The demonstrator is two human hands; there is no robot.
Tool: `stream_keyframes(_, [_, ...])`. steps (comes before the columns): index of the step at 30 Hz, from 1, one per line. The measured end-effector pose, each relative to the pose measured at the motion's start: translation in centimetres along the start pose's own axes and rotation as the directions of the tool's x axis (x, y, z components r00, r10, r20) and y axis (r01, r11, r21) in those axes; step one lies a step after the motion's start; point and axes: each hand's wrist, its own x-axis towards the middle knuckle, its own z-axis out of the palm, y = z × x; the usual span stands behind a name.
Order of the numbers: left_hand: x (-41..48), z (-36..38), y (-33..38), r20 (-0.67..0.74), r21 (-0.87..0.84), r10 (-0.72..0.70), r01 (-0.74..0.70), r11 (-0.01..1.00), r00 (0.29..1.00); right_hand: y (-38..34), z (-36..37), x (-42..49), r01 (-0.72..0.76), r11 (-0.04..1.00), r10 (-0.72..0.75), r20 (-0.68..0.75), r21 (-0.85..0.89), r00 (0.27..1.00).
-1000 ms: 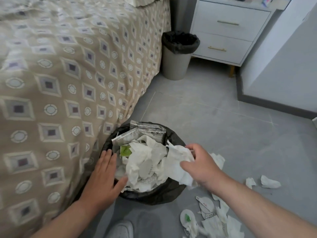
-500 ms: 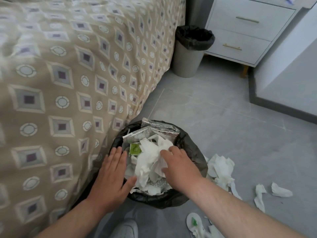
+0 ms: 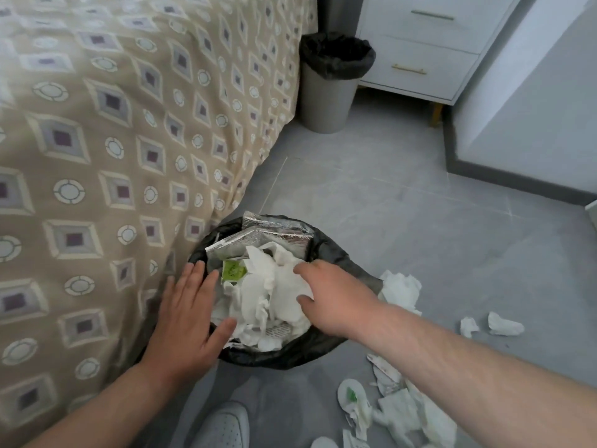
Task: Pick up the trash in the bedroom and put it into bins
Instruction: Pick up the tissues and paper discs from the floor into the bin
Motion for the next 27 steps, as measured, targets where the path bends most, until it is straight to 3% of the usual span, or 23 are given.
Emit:
stream_keyframes(3, [0.4,-1.9,5.7,-0.027,-0.058,0.325,-0.326,0.944,0.945,3.8,-2.9,-4.3,-0.009,0.999,0.014,-0.102,0.05,0.995])
stream_keyframes(8, [2.1,-1.3,14.3,0.163,-0.069,0.728,-0.729,0.681,0.665,12.6,-3.1,-11.8,-0.312,0.946,0.318,-0.074,0.083,0.945])
stream_keyframes(11, [2.7,0.9,17.0,0.379,-0.03,0.771,-0.826,0.563,0.512,17.4,0.6,-15.4,-0.469,0.868,0.478,-0.014,0.162,0.878])
stream_keyframes(13, [3.0,2.8,18.6,0.489,0.003,0.763,-0.875,0.484,0.424,19.8,3.7,-17.1,-0.506,0.85,0.5,0.074,0.149,0.863])
stream_keyframes(15, [3.3,5.7,20.1,0.59,-0.013,0.714,-0.879,0.476,0.378,21.5,6.7,-18.4,-0.51,0.857,0.491,0.195,0.066,0.849])
stream_keyframes(18, [4.3,11.0,22.3,0.727,-0.029,0.536,-0.761,0.648,0.429,22.8,11.3,-20.3,-0.452,0.889,0.453,0.31,-0.08,0.836])
stream_keyframes(20, [5.4,14.5,23.9,0.741,-0.007,0.459,-0.678,0.735,0.49,22.7,13.8,-21.5,-0.407,0.903,0.43,0.339,-0.14,0.837])
stream_keyframes(23, [8.1,19.4,25.4,0.677,0.053,0.344,-0.509,0.859,0.651,21.2,16.7,-22.7,-0.321,0.934,0.358,0.366,-0.159,0.859])
stream_keyframes(25, [9.7,21.9,26.5,0.64,0.136,0.257,-0.435,0.89,0.724,20.6,17.9,-23.0,-0.241,0.951,0.3,0.393,-0.194,0.869])
stream_keyframes(27, [10.6,23.6,27.6,0.648,0.212,0.212,-0.442,0.872,0.731,20.7,18.5,-22.8,-0.193,0.957,0.267,0.396,-0.218,0.878])
